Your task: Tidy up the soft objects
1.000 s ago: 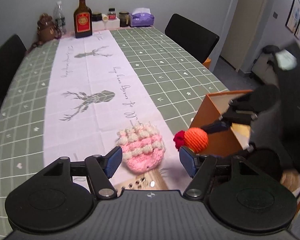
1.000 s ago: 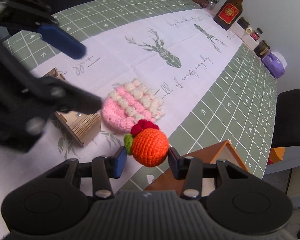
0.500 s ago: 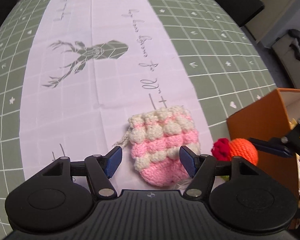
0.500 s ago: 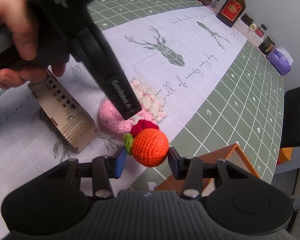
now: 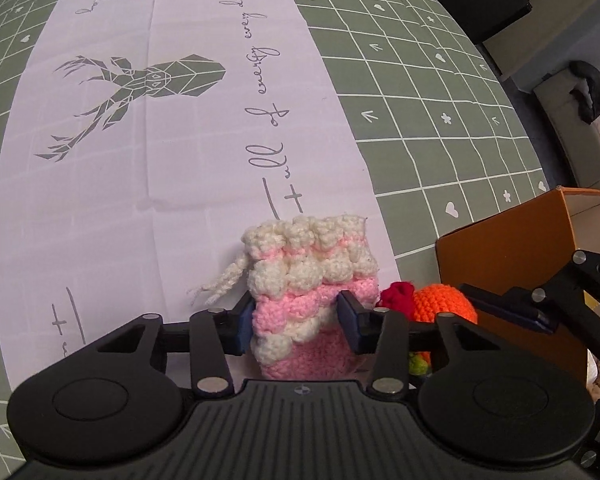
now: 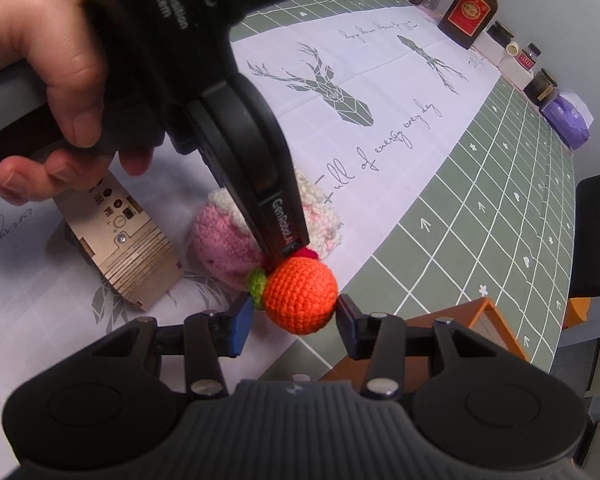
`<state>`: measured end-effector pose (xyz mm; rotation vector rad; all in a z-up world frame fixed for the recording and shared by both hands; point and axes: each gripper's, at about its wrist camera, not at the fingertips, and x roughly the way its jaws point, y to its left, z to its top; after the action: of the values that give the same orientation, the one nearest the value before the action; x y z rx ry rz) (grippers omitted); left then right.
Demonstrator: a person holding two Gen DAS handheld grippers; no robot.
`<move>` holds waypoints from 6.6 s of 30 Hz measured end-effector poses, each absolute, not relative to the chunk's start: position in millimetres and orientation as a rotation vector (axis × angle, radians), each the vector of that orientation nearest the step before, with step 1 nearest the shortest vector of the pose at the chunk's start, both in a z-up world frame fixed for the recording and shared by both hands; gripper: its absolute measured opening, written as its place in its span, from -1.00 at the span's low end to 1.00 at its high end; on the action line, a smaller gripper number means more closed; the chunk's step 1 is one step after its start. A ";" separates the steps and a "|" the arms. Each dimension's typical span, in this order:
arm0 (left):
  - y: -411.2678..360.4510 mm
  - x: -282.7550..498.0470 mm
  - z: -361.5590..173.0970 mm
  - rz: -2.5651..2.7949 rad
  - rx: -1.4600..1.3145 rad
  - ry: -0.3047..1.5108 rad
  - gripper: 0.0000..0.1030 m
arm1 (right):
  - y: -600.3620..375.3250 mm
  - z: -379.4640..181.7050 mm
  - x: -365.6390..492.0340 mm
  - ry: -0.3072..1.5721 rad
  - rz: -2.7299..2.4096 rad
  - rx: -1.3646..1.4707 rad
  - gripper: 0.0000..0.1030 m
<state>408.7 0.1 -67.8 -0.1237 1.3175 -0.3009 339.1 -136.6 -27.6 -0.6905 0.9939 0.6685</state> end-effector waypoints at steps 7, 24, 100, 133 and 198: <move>3.5 395.6 -44.4 -0.277 -0.118 1.202 -0.55 | -138.5 -22.1 335.0 0.967 0.644 -0.679 -0.13; -11.6 278.2 86.1 -0.306 0.100 0.806 -0.56 | -166.6 67.0 268.6 0.809 0.621 -0.599 -0.13; -83.4 159.7 117.5 -0.334 0.231 0.518 0.21 | -239.7 100.1 168.3 0.703 0.345 -0.548 0.24; 7.9 17.6 19.3 0.025 -0.071 0.255 1.00 | -206.2 13.7 -13.2 0.358 0.099 -0.028 0.88; 0.3 28.5 -13.2 0.070 -0.016 0.482 1.00 | -206.1 -23.5 -6.6 0.401 0.079 -0.031 0.89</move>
<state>28.5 0.3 -13.2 -0.0158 0.4822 0.0697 -6.6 -206.1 -23.5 -0.0311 0.4013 0.0795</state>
